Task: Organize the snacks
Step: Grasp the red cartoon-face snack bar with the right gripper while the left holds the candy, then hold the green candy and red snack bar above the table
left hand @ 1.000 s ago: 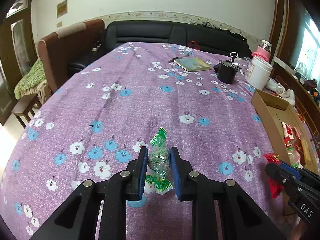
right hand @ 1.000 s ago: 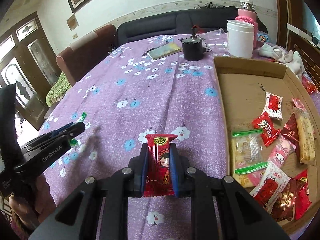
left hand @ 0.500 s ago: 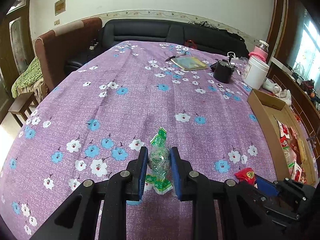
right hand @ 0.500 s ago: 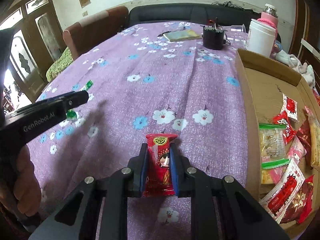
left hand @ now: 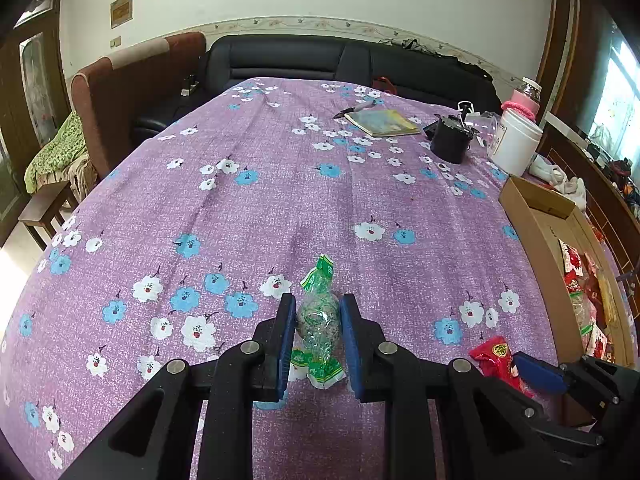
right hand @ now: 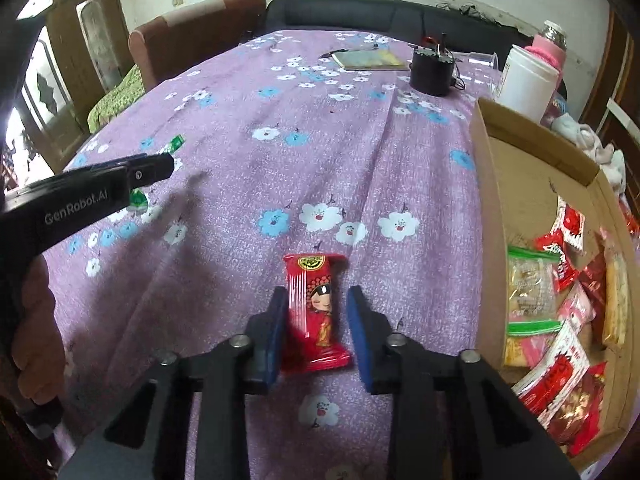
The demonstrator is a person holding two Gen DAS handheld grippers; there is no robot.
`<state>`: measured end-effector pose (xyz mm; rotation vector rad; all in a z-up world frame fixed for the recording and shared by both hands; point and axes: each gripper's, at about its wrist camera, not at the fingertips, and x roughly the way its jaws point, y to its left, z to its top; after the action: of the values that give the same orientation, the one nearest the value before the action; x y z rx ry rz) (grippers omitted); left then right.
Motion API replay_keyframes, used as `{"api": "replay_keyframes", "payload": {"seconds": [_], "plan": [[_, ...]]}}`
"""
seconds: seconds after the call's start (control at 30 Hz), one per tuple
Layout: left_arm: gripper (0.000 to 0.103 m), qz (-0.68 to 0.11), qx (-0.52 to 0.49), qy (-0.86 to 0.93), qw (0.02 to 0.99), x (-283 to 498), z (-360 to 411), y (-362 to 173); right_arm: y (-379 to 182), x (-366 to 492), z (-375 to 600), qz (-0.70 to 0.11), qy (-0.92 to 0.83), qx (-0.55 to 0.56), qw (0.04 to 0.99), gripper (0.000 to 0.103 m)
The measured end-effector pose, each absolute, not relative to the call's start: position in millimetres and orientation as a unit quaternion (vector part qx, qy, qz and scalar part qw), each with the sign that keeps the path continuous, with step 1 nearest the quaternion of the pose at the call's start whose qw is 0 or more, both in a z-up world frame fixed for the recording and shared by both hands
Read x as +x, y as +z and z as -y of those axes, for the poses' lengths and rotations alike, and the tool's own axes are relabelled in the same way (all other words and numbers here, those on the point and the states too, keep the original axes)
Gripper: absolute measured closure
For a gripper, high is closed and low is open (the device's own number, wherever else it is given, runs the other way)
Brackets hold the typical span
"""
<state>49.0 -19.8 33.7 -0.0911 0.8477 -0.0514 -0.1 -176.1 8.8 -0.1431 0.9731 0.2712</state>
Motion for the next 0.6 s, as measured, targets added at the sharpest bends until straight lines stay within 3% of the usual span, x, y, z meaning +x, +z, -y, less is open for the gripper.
{"api": "replay_keyframes", "payload": {"seconds": [0.07, 0.23, 0.37, 0.6], "plan": [[0.080, -0.409, -0.042, -0.026, 0.911, 48.4, 20.6, 34.1, 8.7, -0.2, 177.9, -0.465, 0.129, -0.064, 0.874, 0.084], [0.080, -0.406, -0.038, -0.026, 0.913, 46.9, 21.8, 35.2, 10.9, 3.6, 186.1, -0.467, 0.137, -0.037, 0.873, 0.083], [0.080, -0.409, -0.037, -0.027, 0.912, 47.5, 22.4, 34.2, 18.7, 0.7, 188.2, -0.454, 0.128, -0.043, 0.881, 0.064], [0.080, -0.406, -0.029, -0.027, 0.913, 46.1, 25.4, 34.7, 11.4, 3.9, 186.5, -0.467, 0.134, -0.043, 0.873, 0.063]]}}
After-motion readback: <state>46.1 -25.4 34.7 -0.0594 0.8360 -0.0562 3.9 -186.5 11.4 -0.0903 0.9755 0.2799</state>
